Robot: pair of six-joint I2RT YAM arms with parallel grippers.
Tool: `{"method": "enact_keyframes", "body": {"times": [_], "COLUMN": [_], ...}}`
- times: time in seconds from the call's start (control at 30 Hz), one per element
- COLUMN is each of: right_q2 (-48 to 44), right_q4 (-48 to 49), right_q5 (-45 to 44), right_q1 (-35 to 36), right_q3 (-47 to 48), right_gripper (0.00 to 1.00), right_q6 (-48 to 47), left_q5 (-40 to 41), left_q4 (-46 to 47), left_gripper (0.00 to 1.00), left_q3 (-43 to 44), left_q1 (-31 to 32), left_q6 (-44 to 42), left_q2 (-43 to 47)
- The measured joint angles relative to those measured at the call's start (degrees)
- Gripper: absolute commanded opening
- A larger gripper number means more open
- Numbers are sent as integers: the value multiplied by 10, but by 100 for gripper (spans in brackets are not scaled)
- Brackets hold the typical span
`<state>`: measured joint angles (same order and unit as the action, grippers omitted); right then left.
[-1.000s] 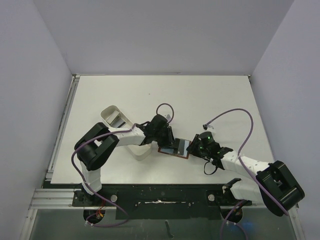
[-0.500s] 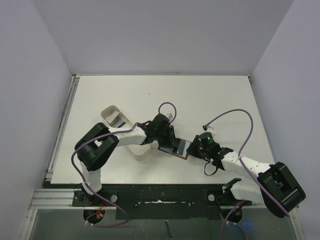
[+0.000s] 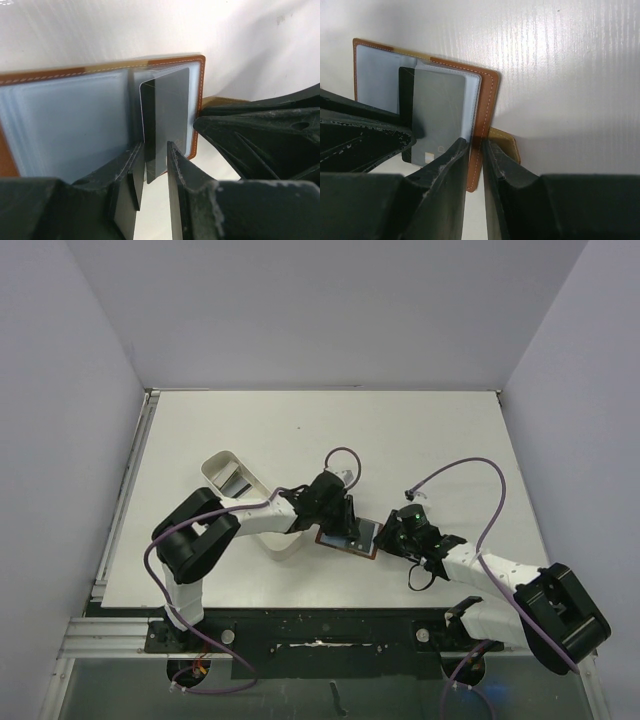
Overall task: Put the credit cards into the card holder
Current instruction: Insert the credit card into the card holder.
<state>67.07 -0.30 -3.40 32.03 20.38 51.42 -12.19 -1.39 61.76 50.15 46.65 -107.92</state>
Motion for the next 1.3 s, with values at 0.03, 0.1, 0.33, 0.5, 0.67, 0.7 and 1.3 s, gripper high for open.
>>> {"method": "enact_keyframes", "body": {"times": [0.03, 0.1, 0.33, 0.5, 0.67, 0.7, 1.3], "right_q2": [1, 3, 6, 2, -30, -39, -159], "right_q4": [2, 7, 13, 10, -19, -24, -114], "right_q5": [0, 0, 0, -1, -5, -5, -16], "right_q1": [0, 0, 0, 0, 0, 0, 0], "right_q3": [0, 0, 0, 0, 0, 0, 39], "right_gripper": [20, 20, 21, 24, 27, 28, 41], "right_q6": [-1, -4, -17, -20, -26, -27, -43], "left_q5": [0, -2, -5, 0, 14, 17, 172], "left_q4": [1, 6, 14, 13, -3, -9, -207], "left_gripper": [22, 22, 27, 31, 44, 52, 55], "left_q3": [0, 0, 2, 4, 21, 28, 130], "left_q1": [2, 6, 15, 17, 21, 21, 2], "left_q6": [-3, -9, -22, -23, -36, -42, -174], "left_q2": [0, -2, -12, -12, -12, -12, 86]}}
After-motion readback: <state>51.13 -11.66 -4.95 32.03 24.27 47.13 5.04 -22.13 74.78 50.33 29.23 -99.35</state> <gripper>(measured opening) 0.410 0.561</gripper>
